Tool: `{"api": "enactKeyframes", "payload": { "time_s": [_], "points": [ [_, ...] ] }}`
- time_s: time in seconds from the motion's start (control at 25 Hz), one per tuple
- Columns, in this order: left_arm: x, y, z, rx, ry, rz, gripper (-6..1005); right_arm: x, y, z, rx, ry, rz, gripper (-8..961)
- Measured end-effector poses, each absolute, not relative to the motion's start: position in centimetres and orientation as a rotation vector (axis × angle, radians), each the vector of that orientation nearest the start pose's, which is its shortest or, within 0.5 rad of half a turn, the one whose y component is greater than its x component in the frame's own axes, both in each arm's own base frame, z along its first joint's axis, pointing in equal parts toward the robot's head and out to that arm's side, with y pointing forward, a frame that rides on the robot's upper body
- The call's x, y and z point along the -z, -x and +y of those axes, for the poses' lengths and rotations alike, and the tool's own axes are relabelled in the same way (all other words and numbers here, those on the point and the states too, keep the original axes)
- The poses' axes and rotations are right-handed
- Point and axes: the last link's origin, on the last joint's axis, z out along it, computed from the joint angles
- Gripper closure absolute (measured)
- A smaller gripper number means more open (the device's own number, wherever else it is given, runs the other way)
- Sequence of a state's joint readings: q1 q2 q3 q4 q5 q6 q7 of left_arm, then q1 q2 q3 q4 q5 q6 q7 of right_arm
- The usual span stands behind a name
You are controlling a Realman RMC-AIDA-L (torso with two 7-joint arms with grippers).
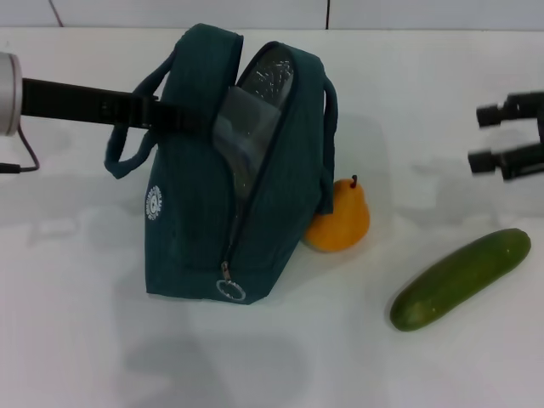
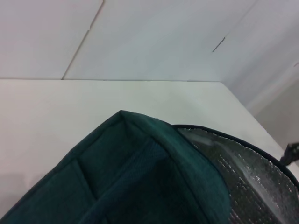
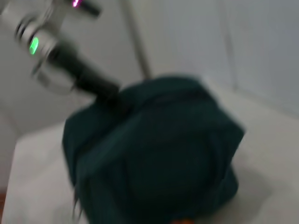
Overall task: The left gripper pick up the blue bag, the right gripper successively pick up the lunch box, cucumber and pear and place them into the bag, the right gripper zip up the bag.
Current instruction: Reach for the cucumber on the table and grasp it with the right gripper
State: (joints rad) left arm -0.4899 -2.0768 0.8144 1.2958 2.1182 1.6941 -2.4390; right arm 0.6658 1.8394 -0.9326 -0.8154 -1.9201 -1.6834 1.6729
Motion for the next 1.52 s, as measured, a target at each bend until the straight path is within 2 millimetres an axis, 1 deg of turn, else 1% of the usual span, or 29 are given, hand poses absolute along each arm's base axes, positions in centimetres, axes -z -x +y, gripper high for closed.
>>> {"api": "enactKeyframes", "payload": {
  "time_s": [0.16, 0.24, 0.36, 0.48, 0.52, 0.56, 0.6, 0.68, 0.84, 0.88, 0.92, 1.08, 1.52],
  "points": [
    [-7.6, 20.6, 34.3, 0.518, 2.542, -1.353, 955, -8.3, -19.9, 37.4, -0.131, 3.015, 0.276, 109],
    [-7.6, 20.6, 34.3, 0.529, 2.546, -1.351, 955, -8.3, -19.0, 37.3, 0.005, 3.04, 0.179, 110],
    [-7.6, 20.6, 34.3, 0.531, 2.546, -1.352, 955, -8.4, -17.0, 36.9, 0.147, 3.09, 0.071, 110],
    [-7.6, 20.6, 34.3, 0.532, 2.545, -1.348, 955, -8.0, -15.3, 36.4, 0.278, 3.12, -0.048, 111],
    [-7.6, 20.6, 34.4, 0.532, 2.544, -1.346, 955, -8.0, -15.3, 36.4, 0.278, 3.12, -0.048, 111],
    [-7.6, 20.6, 34.4, 0.533, 2.542, -1.346, 955, -7.1, -14.2, 35.9, 0.412, 3.119, -0.16, 111],
    [-7.6, 20.6, 34.4, 0.533, 2.541, -1.346, 955, -6.8, -14.0, 35.8, 0.445, 3.117, -0.183, 111],
    [-7.6, 20.7, 34.4, 0.534, 2.541, -1.349, 955, -5.4, -13.1, 35.3, 0.572, 3.117, -0.284, 111],
    [-7.4, 20.8, 34.4, 0.536, 2.54, -1.361, 955, -3.0, -12.3, 34.4, 0.765, 3.13, -0.419, 112],
    [-7.4, 20.8, 34.4, 0.536, 2.54, -1.361, 955, -3.0, -12.3, 34.4, 0.765, 3.13, -0.419, 112],
    [-7.4, 20.8, 34.4, 0.536, 2.54, -1.361, 955, -2.0, -12.1, 33.9, 0.851, 3.131, -0.476, 112],
    [-7.3, 20.9, 34.3, 0.536, 2.541, -1.359, 954, -1.0, -12.0, 33.5, 0.923, 3.12, -0.538, 112],
    [-7.2, 21.2, 34.2, 0.546, 2.531, -1.373, 954, 0.4, -11.7, 33.6, 0.997, 3.065, -0.675, 113]
  ]
}}
